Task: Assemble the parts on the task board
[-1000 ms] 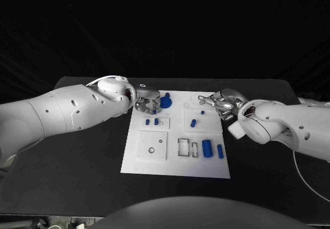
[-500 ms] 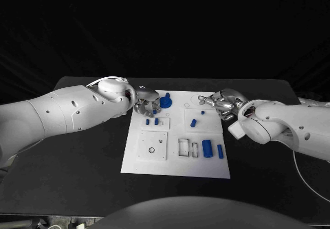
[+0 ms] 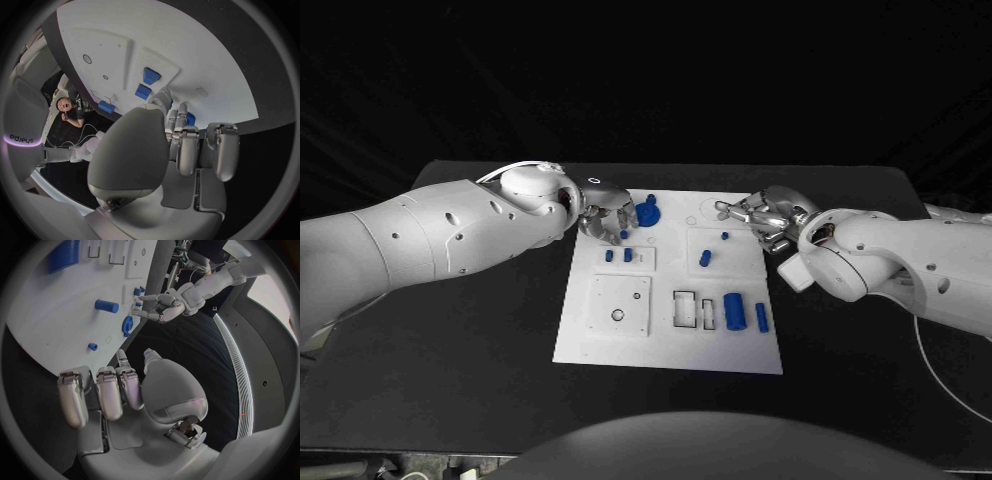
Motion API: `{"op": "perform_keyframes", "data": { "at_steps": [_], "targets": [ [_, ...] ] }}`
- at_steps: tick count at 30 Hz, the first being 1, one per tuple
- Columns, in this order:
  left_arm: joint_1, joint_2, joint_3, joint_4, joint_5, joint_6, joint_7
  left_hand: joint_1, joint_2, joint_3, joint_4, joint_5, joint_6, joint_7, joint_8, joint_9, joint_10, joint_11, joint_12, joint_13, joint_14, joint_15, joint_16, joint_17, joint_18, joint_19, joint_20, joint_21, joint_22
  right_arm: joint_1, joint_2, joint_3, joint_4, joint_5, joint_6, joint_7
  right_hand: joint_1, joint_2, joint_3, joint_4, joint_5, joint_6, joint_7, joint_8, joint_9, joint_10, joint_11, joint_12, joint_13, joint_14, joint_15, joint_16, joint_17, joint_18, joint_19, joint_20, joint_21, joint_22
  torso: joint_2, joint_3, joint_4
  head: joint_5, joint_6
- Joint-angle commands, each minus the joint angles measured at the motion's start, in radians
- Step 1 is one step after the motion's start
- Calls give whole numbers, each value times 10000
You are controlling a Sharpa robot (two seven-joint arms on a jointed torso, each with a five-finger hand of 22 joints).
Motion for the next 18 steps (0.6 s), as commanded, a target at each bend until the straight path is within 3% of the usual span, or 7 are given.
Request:
{"op": "perform_keyframes", "data": {
  "at_steps": [1, 12, 18],
  "targets": [
    [2, -82, 8, 61, -3, -698, -40, -119, 10, -105, 10, 37, -96, 5, 2, 2, -80, 24, 22, 12, 979, 76, -45, 2526, -76, 1052, 84, 24, 2634, -6, 12, -1, -4, -50, 177, -13, 24, 77, -56, -6, 29, -4, 3, 45, 14, 1048, 71, 28, 2634, 1042, 81, 41, 2634, -141, 1030, 45, 45, 2627, -9, 3, -1, -21, 1],
    [83, -666, 69, 472, 66, -1638, -20, -464, -124, -564, 46, 37, -443, 59, 6, 3, -354, 87, 19, 16, 863, 123, -241, 2231, -76, 1052, 138, 24, 2634, -5, 18, 0, -15, -46, 17, 42, 29, 82, -64, -7, 27, 6, 1, 54, 18, 1048, 70, 28, 2634, 1042, 80, 41, 2634, -141, 1030, 45, 45, 2627, 1, 6, 12, -51, 1],
    [281, -1380, 98, 1167, 503, -2191, 512, -1056, -188, -1015, 68, 41, -150, 315, 140, 66, -465, 99, 44, 26, 842, 123, -285, 2163, -76, 1052, 143, 24, 2634, 168, 96, 3, -33, -176, -183, 157, 160, 77, -109, -34, 26, -9, -2, 73, 21, 1048, 64, 28, 2634, 1042, 76, 41, 2634, -141, 1030, 43, 45, 2627, -7, 13, 24, -74, 1]
  ]
}}
